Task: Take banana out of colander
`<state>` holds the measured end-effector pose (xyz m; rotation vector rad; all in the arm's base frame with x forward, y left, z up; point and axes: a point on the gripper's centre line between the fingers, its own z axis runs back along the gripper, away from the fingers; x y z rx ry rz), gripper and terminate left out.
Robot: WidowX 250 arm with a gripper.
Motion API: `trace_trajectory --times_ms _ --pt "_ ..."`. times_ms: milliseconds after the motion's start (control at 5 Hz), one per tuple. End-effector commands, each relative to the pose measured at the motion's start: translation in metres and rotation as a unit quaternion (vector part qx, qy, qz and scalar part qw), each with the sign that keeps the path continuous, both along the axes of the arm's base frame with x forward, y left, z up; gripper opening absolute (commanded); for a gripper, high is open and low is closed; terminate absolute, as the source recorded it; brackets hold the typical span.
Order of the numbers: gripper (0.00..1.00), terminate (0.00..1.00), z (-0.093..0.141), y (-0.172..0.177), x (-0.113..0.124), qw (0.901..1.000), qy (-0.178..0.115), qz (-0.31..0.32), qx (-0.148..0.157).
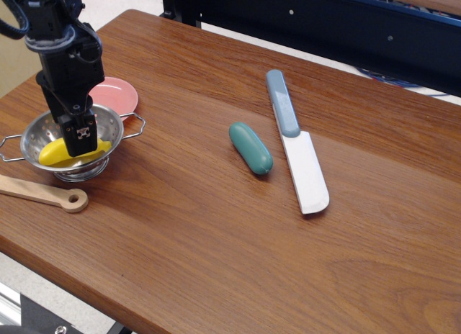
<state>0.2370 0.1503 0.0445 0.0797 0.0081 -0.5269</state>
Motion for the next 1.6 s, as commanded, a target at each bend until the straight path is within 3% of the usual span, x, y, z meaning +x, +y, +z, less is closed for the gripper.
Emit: trace_trajectory --times_ms 0,600,800,1200,1400 --pt "1.0 0.0 -0.002 0.003 0.012 0.9998 -0.017 0.002 0.012" --pt "1.0 0.0 -0.014 0.006 0.011 0.9994 -0.026 0.001 0.023" --pt "0.0 0.0 -0.014 0.006 0.01 0.9993 -0.029 0.0 0.022" --pt "0.0 0.0 0.007 0.003 0.012 0.9987 -0.044 0.022 0.013" --pt "0.0 0.0 0.027 0.001 0.014 0.9966 -0.061 0.056 -0.005"
